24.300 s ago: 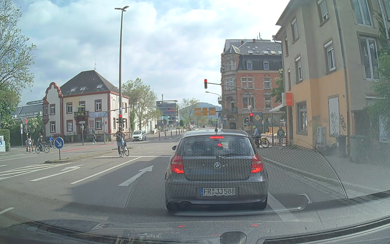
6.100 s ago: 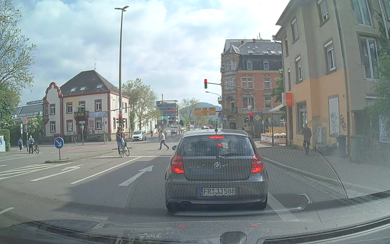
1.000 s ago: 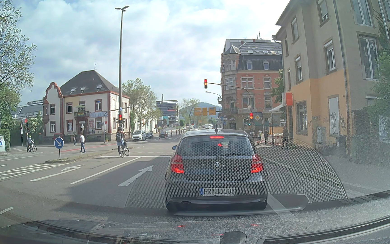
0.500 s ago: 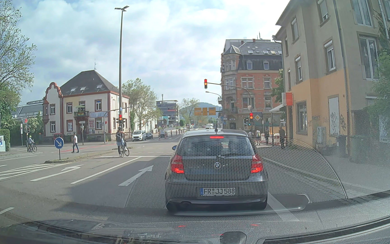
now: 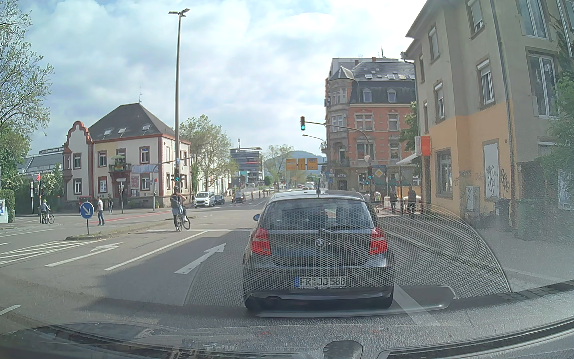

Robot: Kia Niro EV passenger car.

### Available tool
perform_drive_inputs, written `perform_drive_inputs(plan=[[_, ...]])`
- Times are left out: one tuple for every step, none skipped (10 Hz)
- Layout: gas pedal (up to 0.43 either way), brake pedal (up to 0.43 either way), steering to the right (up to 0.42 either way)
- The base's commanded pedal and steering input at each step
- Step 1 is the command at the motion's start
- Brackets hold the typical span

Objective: Follow the waypoints while adhering to traffic rules and regulations

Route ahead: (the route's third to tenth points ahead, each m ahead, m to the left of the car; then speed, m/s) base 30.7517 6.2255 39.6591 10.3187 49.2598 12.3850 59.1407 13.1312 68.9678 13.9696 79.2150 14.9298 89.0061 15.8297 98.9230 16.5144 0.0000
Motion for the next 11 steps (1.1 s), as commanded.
perform_drive_inputs(plan=[[0.0, 0.226, -0.015], [0.0, 0.226, -0.015], [0.0, 0.226, -0.015], [0.0, 0.226, -0.015], [0.0, 0.22, -0.015], [0.0, 0.226, -0.015], [0.0, 0.226, -0.015], [0.0, 0.22, -0.015], [0.0, 0.226, -0.015], [0.0, 0.201, -0.015], [0.0, 0.14, -0.015]])
